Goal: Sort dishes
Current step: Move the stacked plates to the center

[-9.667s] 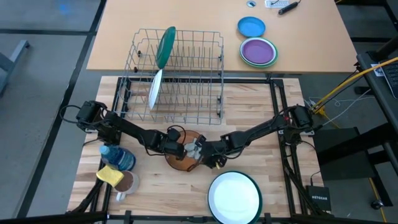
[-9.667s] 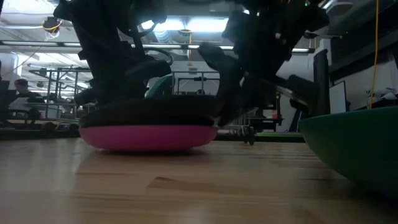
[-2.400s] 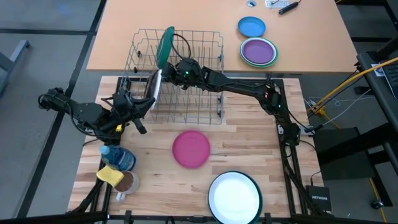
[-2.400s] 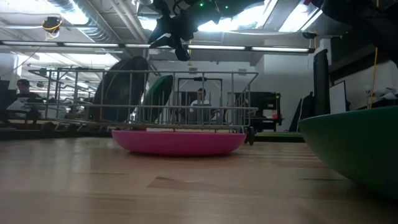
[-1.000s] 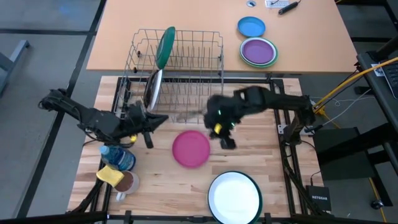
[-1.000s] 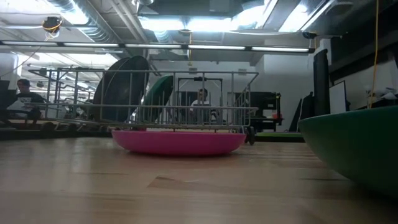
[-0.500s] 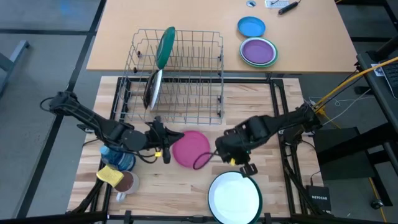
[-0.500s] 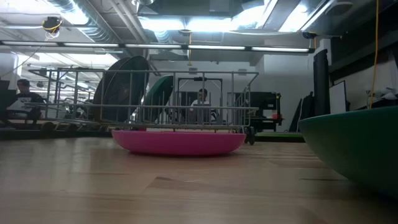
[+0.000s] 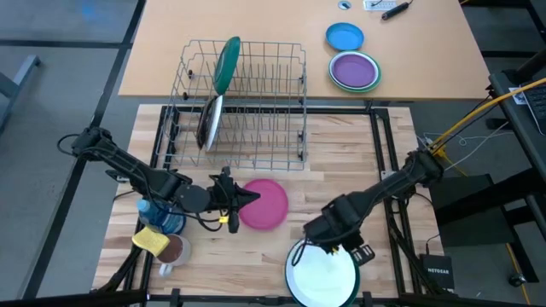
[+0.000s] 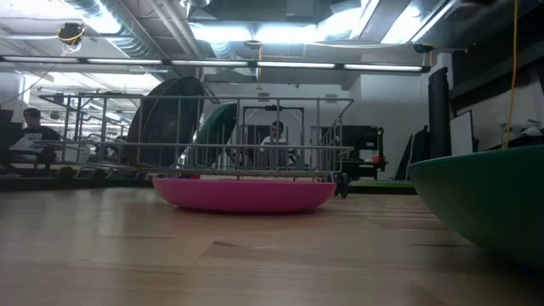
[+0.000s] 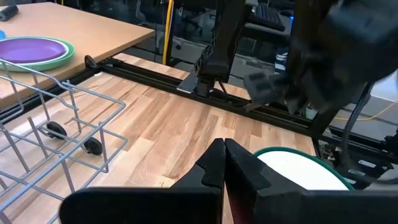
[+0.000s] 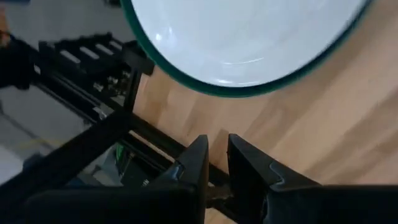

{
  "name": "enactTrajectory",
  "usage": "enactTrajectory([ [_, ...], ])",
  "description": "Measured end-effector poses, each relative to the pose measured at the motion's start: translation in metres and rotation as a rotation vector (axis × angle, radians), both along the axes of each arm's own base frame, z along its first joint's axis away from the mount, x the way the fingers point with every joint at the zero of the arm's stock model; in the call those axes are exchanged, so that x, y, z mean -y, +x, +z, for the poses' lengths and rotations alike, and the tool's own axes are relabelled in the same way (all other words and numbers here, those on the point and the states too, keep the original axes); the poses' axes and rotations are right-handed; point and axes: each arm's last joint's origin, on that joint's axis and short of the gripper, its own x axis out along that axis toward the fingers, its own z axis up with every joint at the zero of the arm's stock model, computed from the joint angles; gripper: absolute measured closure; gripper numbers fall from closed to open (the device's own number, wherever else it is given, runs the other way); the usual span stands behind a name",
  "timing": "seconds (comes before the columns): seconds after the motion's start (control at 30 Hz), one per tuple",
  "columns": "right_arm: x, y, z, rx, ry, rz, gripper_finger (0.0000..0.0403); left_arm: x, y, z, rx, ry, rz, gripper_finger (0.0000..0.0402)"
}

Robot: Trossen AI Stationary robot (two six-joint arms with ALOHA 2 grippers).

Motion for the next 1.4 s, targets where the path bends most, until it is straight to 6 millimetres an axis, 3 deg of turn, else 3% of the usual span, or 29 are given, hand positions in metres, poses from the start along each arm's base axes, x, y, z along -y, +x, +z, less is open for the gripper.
enactTrajectory([
  [0.2, -0.007, 0.002, -0.04, 0.003, 0.133, 0.043, 0.0338, 0.0, 0.0, -0.001, -0.004, 0.001, 0.0, 0.0401],
  [0.47, -0.014, 0.014, -0.068, 0.175, 0.256, 0.095, 0.0338, 0.0, 0.0, -0.001, -0.004, -0.021, 0.007, 0.0402],
  [0.67, -0.013, 0.016, -0.099, 0.274, 0.265, 0.098, 0.0338, 0.0, 0.0, -0.001, -0.004, -0.025, 0.009, 0.0401],
  [1.0, 0.002, 0.0, -0.148, 0.322, 0.083, 0.055, 0.0338, 0.0, 0.0, -0.002, -0.007, -0.019, 0.008, 0.0401],
  [1.2, 0.018, 0.001, -0.16, 0.291, 0.035, 0.01, 0.0338, 0.0, 0.0, -0.001, -0.006, -0.019, 0.008, 0.0401],
  [1.4, 0.049, 0.02, -0.161, 0.334, -0.001, -0.134, 0.0338, 0.0, 0.0, -0.001, -0.006, -0.019, 0.008, 0.0401],
])
